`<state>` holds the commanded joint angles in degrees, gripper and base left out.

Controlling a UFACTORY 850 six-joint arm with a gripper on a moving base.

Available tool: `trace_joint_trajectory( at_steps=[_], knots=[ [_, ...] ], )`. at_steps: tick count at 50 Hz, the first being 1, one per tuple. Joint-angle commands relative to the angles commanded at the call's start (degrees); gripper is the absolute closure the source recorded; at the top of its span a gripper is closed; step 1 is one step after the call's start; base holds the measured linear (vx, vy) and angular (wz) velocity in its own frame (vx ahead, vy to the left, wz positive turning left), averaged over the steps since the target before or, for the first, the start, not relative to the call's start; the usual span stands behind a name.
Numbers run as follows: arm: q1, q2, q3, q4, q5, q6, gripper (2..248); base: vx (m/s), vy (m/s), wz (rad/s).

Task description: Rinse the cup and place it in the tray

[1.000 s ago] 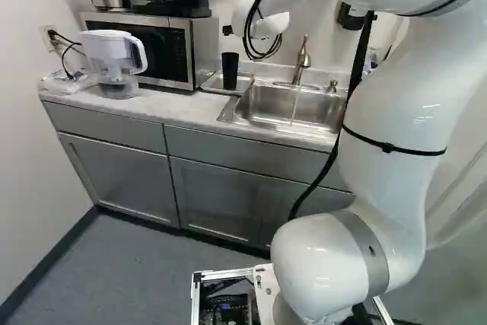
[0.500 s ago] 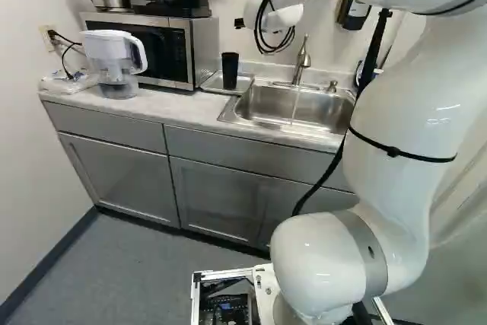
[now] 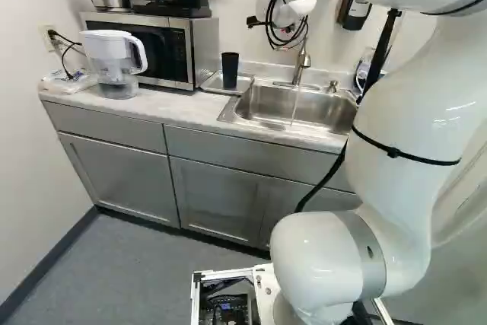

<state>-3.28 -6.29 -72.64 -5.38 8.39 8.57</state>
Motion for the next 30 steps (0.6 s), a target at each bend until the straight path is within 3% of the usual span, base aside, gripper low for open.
trace_joint_trajectory(
  at_steps=[19, 30],
  knots=[
    [-2.92, 0.94, -1.28, 0.0, -6.13, 0.0, 3, 0.0, 0.0, 0.0],
    [-4.56, 1.66, -0.53, 0.0, -6.13, 0.0, 3, 0.0, 0.0, 0.0]
  ],
)
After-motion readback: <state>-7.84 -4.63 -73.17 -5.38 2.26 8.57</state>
